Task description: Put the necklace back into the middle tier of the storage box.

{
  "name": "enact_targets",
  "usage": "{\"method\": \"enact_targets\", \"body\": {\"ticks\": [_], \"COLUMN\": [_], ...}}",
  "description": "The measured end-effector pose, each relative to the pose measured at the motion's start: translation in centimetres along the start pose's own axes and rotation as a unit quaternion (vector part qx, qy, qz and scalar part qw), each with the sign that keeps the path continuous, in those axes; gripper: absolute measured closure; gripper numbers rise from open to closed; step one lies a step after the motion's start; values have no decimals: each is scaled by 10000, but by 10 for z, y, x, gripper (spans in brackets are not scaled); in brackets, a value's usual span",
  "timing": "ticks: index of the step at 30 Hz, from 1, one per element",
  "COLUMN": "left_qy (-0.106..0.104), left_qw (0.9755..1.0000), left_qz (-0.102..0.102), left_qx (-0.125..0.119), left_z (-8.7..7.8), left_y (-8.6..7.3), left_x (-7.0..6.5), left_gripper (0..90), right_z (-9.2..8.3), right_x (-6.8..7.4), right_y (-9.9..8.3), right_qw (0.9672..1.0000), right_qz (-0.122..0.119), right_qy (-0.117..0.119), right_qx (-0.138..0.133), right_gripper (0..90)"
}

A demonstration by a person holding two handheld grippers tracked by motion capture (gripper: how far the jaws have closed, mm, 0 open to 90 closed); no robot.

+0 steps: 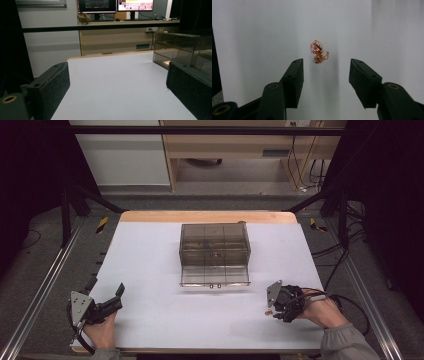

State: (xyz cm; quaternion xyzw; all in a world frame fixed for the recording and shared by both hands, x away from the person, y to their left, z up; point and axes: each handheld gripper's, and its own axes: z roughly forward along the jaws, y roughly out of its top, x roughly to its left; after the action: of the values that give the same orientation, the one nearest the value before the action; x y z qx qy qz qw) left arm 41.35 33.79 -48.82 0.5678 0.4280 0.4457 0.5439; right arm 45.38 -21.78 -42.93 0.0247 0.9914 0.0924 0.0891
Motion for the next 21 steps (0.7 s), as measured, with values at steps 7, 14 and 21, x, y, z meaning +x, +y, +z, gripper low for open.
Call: {"method": "enact_targets", "body": {"ticks": [7,14,21], "left_qy": [-7,-2,-9], "left_qw": [10000,10000,10000], "left_qz": [22,23,38], "left_qx": [-2,-6,-11], "left_z": [0,0,0], "left_y": [0,0,0], "left_x": [0,0,-1], "left_gripper": [59,64,72], "right_z": [6,12,16], "right_x": [-3,-5,-6], "right_y": [4,7,8], "right_qw": [9998,9993,9989], "right_qz": [-84,-116,-111], "right_qy": [123,216,291], "right_qx": [161,285,352], "right_gripper": [538,551,570]}}
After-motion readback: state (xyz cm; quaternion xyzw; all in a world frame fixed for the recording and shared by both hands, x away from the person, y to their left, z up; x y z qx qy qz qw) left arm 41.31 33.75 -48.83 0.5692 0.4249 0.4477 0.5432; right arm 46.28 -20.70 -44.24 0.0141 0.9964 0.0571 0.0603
